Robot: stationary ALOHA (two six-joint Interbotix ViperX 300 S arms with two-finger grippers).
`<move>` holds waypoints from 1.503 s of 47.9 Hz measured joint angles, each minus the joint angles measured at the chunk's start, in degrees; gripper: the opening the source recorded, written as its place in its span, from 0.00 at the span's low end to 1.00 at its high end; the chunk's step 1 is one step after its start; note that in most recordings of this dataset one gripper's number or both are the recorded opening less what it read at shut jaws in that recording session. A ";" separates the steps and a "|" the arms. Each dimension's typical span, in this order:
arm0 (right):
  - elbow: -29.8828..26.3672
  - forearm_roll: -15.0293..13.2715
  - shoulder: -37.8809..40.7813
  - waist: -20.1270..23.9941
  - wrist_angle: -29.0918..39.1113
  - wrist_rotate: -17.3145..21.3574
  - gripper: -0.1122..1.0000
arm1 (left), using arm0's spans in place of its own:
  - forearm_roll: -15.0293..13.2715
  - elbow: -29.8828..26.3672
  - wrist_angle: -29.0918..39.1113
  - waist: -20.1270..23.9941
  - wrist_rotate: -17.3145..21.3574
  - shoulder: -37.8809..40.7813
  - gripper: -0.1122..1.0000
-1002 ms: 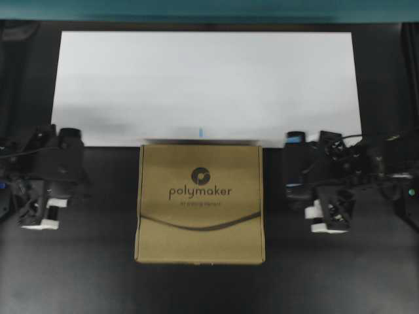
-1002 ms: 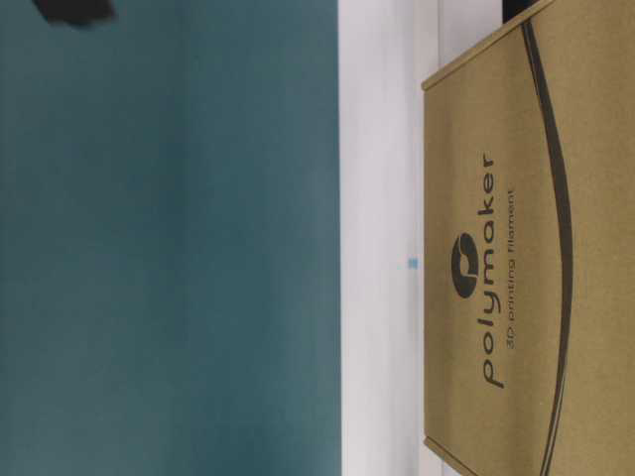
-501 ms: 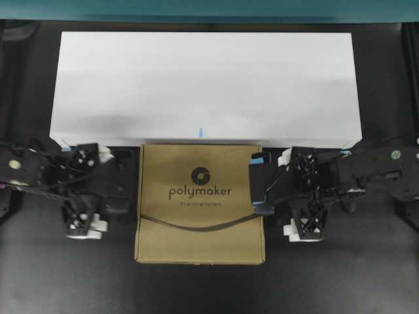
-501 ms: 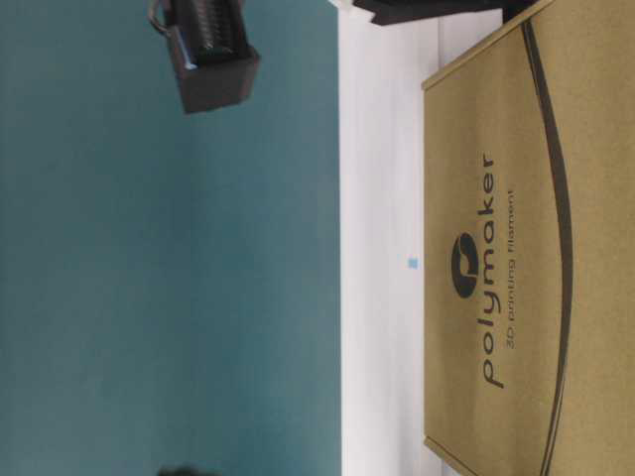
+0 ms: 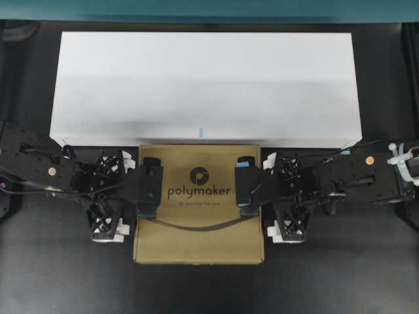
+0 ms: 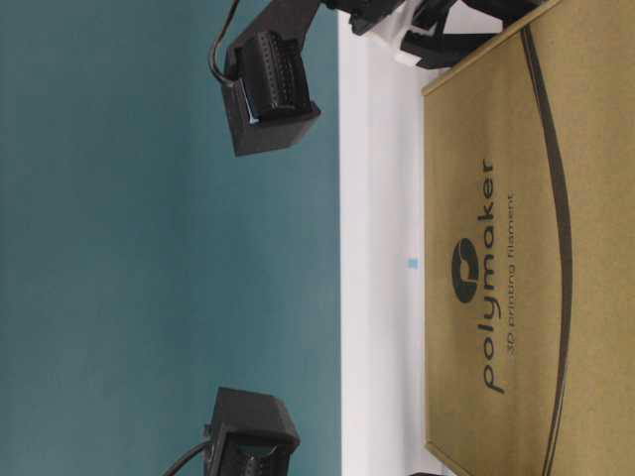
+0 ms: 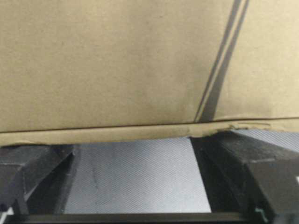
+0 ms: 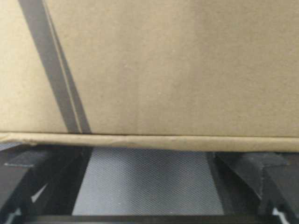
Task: Place the cardboard box on the stand after clamping it between your arms.
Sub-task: 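Press both grippers against opposite sides of the box to clamp it, then lift the clamped box with both grippers and carry it onto the stand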
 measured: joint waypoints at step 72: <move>-23.12 0.70 -10.02 -6.86 40.43 -0.88 0.85 | 0.00 -23.55 41.92 7.47 1.32 -11.07 0.84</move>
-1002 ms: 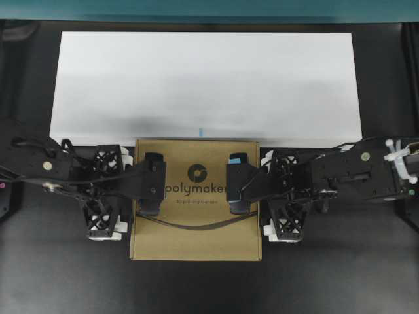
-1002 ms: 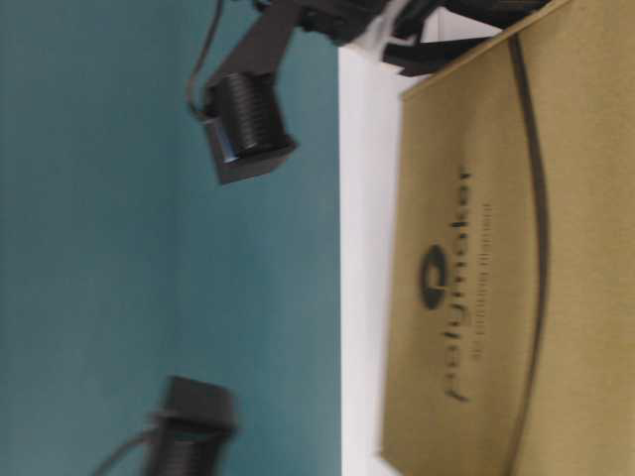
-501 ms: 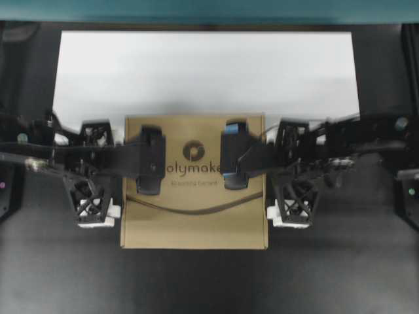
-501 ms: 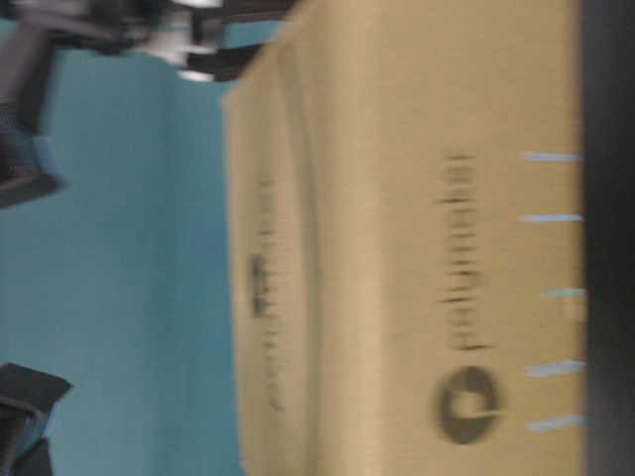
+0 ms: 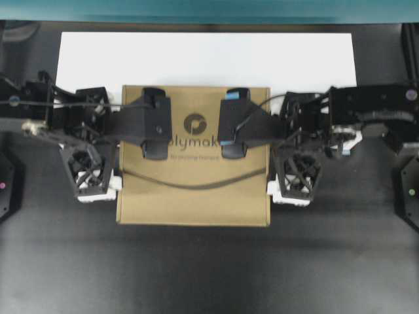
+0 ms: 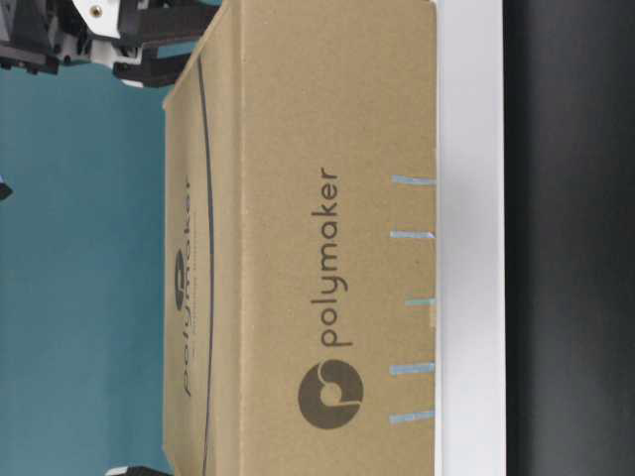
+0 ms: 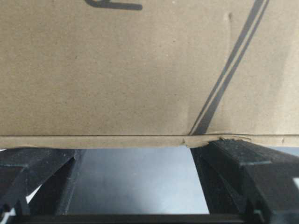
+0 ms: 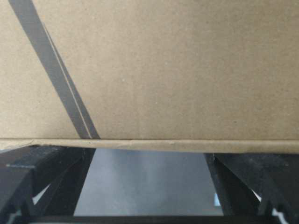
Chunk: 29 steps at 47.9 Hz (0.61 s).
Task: Place the cardboard box on the stand after clamping it between your arms.
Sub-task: 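Lift the clamped box with both grippers and carry it onto the stand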
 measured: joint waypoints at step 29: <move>1.85 -0.18 0.88 -8.17 -2.64 -1.93 0.85 | 0.79 0.00 -5.01 9.58 0.97 2.46 0.84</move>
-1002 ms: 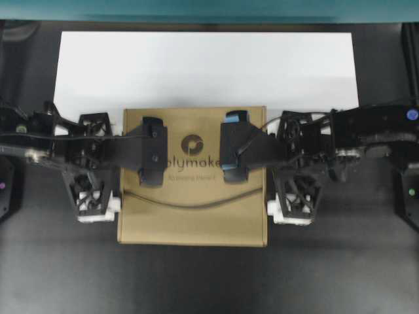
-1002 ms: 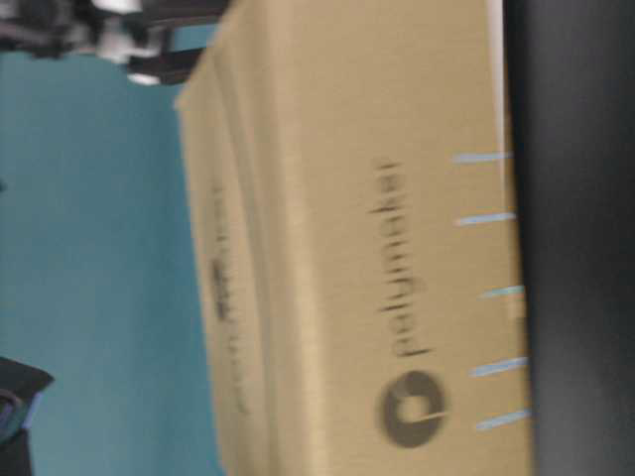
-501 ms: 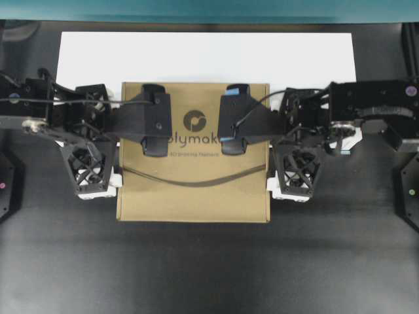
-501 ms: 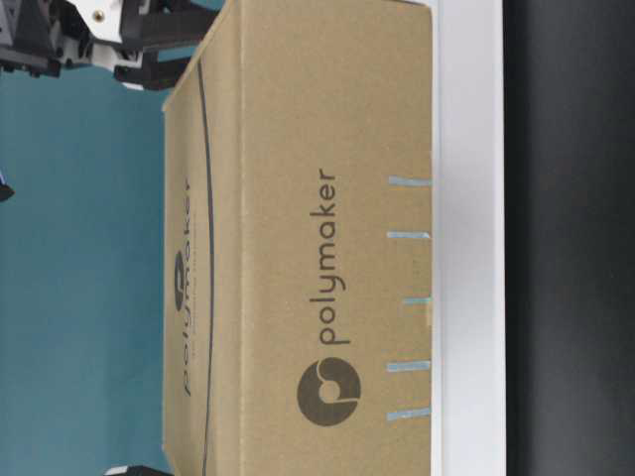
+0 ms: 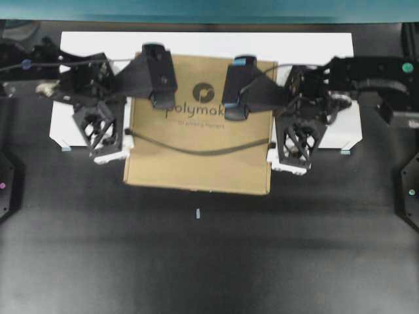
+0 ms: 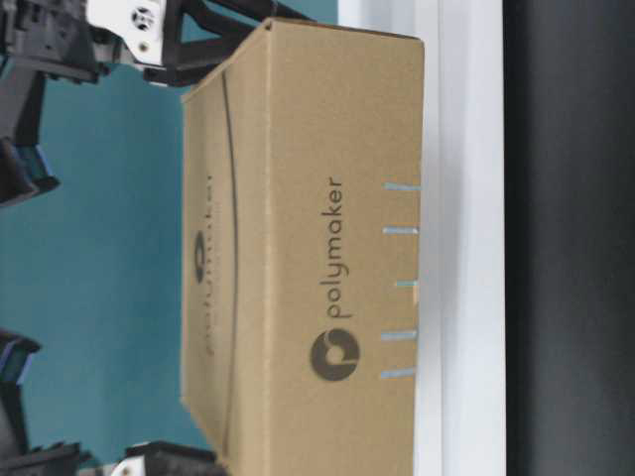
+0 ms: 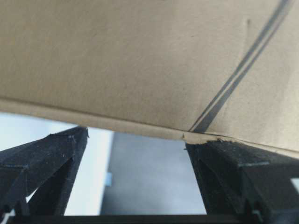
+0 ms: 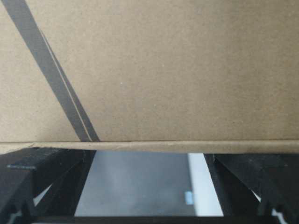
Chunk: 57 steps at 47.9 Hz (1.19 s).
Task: Place the cardboard box on the stand after clamping it between your arms.
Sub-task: 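Lift the clamped box with both grippers and carry it onto the stand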
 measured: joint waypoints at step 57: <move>-1.23 4.22 6.68 -17.93 -6.42 -19.42 0.85 | 0.09 -0.35 -10.46 14.41 3.87 8.26 0.84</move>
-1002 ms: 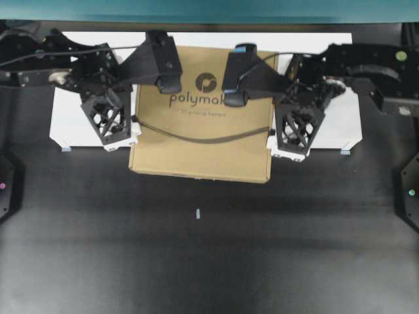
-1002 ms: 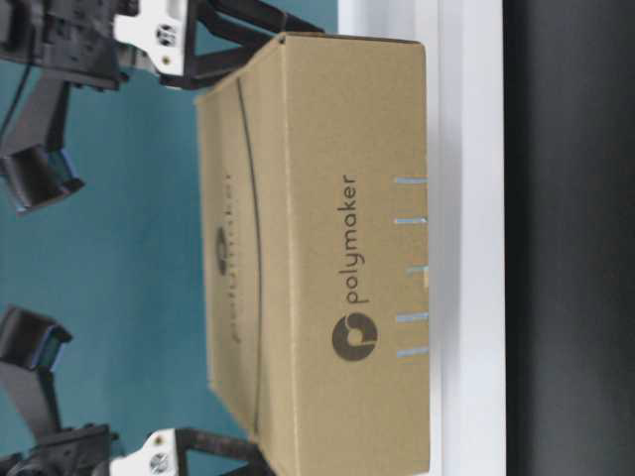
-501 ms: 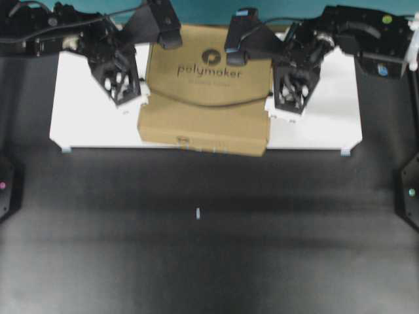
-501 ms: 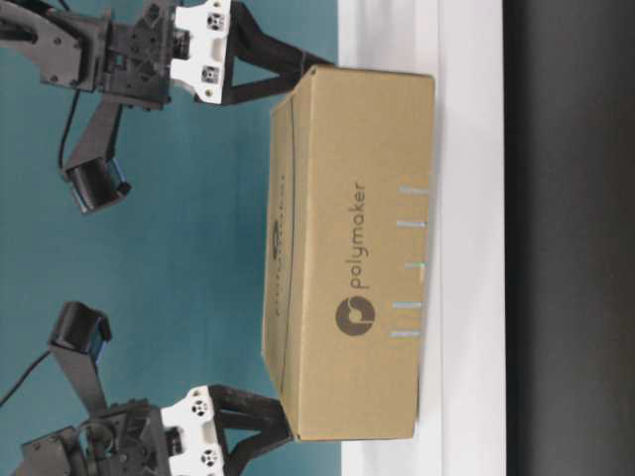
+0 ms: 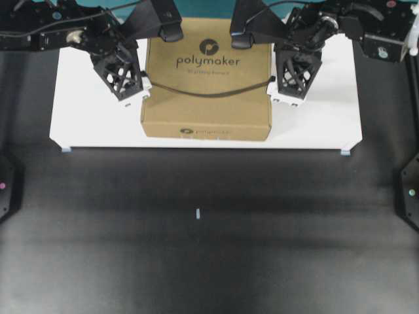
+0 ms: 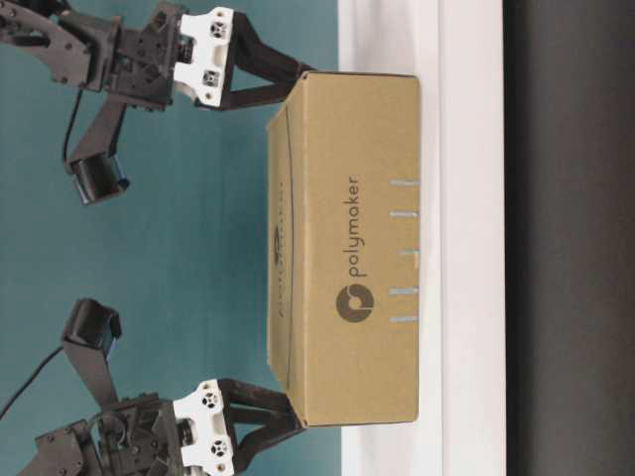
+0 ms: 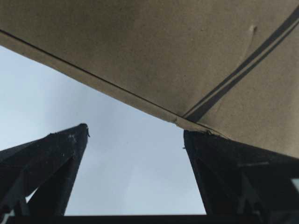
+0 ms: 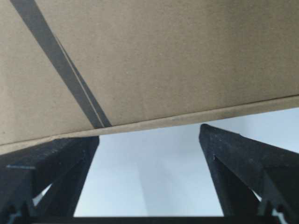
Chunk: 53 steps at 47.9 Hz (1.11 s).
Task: Place the cardboard box on the stand after clamping it between your arms.
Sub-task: 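Lift the clamped box with both grippers and carry it onto the stand, then lower the box onto the stand and spread both grippers apart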
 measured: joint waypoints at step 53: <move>19.16 5.10 -20.74 0.09 -6.77 4.92 0.84 | -0.70 18.54 -8.96 -2.90 -0.35 -25.66 0.84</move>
